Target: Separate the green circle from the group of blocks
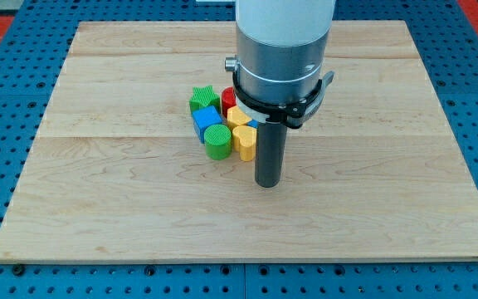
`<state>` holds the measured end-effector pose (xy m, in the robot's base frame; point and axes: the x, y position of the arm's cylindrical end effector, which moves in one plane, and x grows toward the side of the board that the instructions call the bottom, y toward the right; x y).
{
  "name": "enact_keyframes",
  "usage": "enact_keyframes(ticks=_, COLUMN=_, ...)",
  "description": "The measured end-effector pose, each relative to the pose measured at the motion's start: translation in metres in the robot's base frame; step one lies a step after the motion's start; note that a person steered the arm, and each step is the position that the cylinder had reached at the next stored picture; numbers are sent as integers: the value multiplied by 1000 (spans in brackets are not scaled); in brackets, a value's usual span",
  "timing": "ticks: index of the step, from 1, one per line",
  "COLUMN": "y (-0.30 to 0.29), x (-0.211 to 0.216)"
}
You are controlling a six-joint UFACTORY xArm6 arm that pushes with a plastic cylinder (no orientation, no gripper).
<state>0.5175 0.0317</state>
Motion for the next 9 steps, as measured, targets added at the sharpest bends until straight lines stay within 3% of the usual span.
enact_keyframes(ticks=3, y=-17, x=20)
enact_keyframes(ticks=4, y=-57, x=9)
enact_keyframes(ticks=5, y=-59, x=-21)
enact_keyframes(ticks=7, y=-26, x=-32)
enact_keyframes(ticks=9, y=-98, x=-62)
